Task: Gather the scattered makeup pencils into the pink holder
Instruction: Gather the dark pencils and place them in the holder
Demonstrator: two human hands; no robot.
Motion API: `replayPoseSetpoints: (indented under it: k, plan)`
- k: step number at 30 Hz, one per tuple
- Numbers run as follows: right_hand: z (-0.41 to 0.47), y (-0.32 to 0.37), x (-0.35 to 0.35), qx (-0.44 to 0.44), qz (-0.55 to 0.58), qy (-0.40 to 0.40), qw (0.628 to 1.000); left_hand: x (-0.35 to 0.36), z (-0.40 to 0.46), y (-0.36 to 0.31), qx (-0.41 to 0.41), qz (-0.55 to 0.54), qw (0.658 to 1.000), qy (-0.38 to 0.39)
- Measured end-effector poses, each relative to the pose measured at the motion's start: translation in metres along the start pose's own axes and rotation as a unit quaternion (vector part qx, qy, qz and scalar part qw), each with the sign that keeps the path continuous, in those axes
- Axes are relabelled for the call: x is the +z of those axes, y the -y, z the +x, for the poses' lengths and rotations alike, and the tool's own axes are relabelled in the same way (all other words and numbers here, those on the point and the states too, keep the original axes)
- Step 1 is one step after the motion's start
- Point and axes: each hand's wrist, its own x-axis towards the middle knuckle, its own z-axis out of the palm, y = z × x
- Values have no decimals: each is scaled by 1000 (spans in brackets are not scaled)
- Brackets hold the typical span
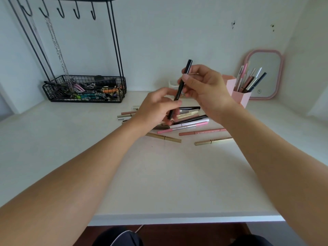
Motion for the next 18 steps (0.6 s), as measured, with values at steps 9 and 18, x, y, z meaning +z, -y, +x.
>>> replayPoseSetpoints:
  k: [9, 18]
  plan:
    - [-1, -6, -1, 82, -99, 22, 991, -1, 0, 3, -47, 25, 999, 11]
    - [-2, -3, -42, 75, -622, 193, 755, -11, 12, 13, -66, -85, 989, -105]
